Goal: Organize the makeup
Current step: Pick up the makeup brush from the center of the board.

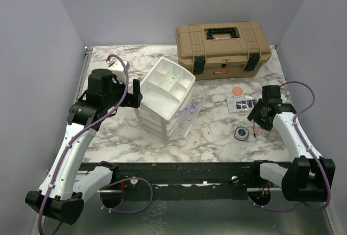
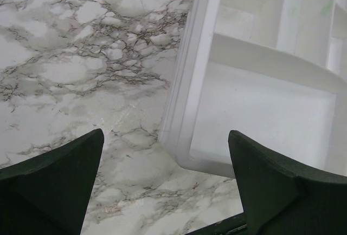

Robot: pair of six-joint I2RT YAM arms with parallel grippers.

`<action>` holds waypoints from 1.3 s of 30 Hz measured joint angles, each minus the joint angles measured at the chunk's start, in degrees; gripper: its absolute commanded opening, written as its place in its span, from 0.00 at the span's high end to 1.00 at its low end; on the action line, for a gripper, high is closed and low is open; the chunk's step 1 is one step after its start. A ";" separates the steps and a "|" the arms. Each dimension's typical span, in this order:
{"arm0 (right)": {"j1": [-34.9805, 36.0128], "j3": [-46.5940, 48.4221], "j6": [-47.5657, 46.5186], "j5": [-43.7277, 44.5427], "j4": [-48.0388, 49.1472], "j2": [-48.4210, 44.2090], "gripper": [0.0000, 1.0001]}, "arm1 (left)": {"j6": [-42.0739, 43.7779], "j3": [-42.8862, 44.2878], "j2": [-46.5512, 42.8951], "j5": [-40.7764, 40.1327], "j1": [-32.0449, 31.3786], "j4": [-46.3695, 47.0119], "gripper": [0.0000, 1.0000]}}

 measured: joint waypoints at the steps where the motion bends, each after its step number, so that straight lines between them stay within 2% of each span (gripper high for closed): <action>1: -0.55 -0.31 -0.17 -0.13 0.28 0.68 0.39 | -0.02 0.00 0.00 0.09 0.00 0.00 0.01; 9: -2.89 0.07 -1.81 -0.48 3.96 9.49 0.39 | -0.02 -0.37 -1.01 0.26 0.00 0.11 0.01; 16: -2.89 0.52 -1.22 1.11 5.20 13.03 0.42 | -0.02 -0.37 -0.85 0.81 0.00 0.13 0.01; 20: -2.89 0.46 -1.25 1.05 7.17 14.75 0.49 | -0.04 -0.37 -0.63 1.01 0.00 0.24 0.01; 32: -2.91 0.87 -2.71 -0.35 10.43 21.11 0.52 | -0.04 -0.37 -0.04 1.07 0.00 0.42 0.01; 36: -2.89 0.96 -2.86 -0.87 10.56 21.40 0.64 | -0.07 -0.37 0.02 1.07 0.00 0.44 0.01; 39: -2.91 1.03 -3.08 -2.40 11.04 21.73 0.69 | -0.07 -0.35 0.17 1.09 0.00 0.46 0.01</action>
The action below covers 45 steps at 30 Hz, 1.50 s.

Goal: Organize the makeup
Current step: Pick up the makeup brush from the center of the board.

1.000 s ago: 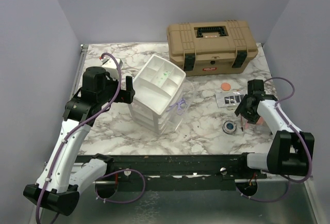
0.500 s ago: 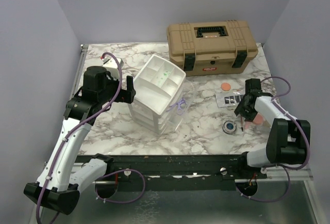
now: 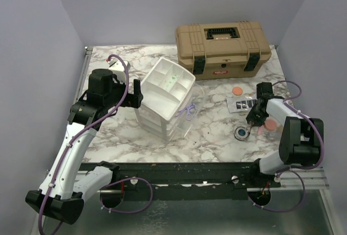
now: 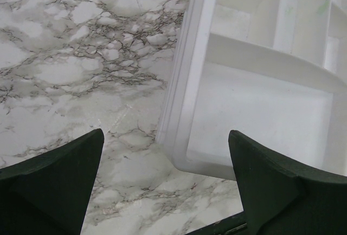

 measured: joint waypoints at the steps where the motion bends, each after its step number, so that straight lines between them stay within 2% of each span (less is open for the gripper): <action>1: 0.00 0.00 -0.07 -0.42 0.24 0.09 0.71 | -0.02 0.00 0.02 0.00 0.00 0.00 0.01; 4: 0.00 0.00 -0.26 -1.38 0.68 0.22 0.73 | -0.02 0.00 0.02 0.02 0.00 0.00 0.01; 9: 0.00 1.07 -1.03 -2.36 0.68 1.57 0.89 | -0.02 0.00 0.02 0.02 0.00 0.00 0.01; 15: 0.00 1.95 -2.21 -2.99 1.01 2.58 0.99 | -0.02 0.07 0.02 0.00 0.00 -0.02 0.01; 25: -0.33 0.50 -3.85 -7.19 4.92 1.14 0.99 | -0.26 0.11 0.07 0.02 0.00 -0.04 0.01; 45: -0.33 0.70 -3.74 -15.02 0.02 -11.78 0.99 | -1.22 0.31 0.07 0.20 0.00 -0.09 0.01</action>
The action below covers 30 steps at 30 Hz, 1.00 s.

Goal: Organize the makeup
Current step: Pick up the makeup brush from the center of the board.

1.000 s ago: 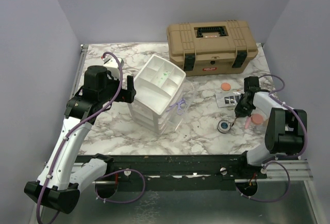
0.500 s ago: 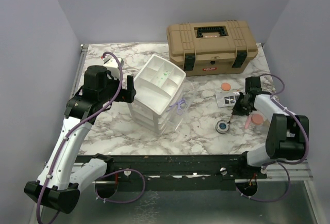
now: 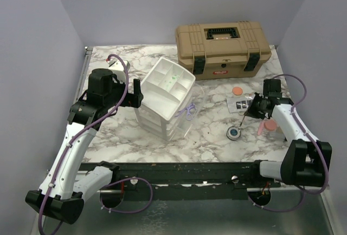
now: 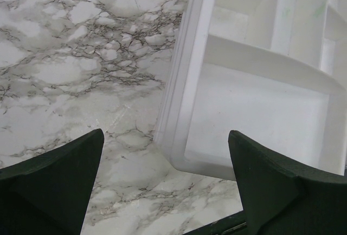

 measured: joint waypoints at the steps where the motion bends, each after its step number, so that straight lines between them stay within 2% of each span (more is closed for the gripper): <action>1: 0.00 0.22 0.00 -0.35 -0.33 -0.55 0.99 | -0.02 0.00 0.00 0.02 0.00 0.00 0.01; 13: 0.96 3.48 1.42 -5.01 -2.84 -4.70 0.99 | -0.15 0.44 0.09 0.17 0.00 -0.02 0.01; 25: 9.22 10.25 8.66 -10.78 -3.10 -9.25 0.99 | -0.15 1.05 0.20 0.15 0.00 -0.48 0.01; 30: 16.59 12.50 14.23 -11.80 -1.25 -10.84 0.99 | -0.15 1.09 0.24 0.15 0.00 -0.50 0.01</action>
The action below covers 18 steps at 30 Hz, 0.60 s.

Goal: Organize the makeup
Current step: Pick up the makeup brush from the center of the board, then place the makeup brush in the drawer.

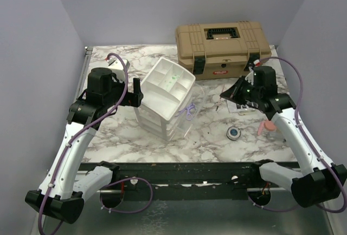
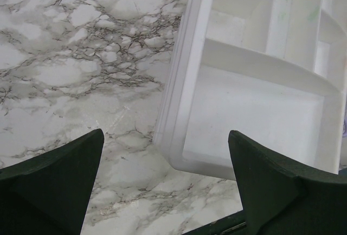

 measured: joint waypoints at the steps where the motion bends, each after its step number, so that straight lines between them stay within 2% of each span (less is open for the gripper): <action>1: 2.10 0.46 1.25 0.17 0.72 0.00 0.99 | 0.00 0.07 0.02 0.00 0.00 -0.04 0.01; 9: 15.45 1.73 9.44 3.87 6.64 1.07 0.99 | -0.02 1.40 0.37 0.00 0.00 -0.39 0.01; 18: 23.45 2.12 16.70 11.45 11.02 4.44 0.99 | -0.02 1.62 0.37 0.00 0.00 -0.57 0.01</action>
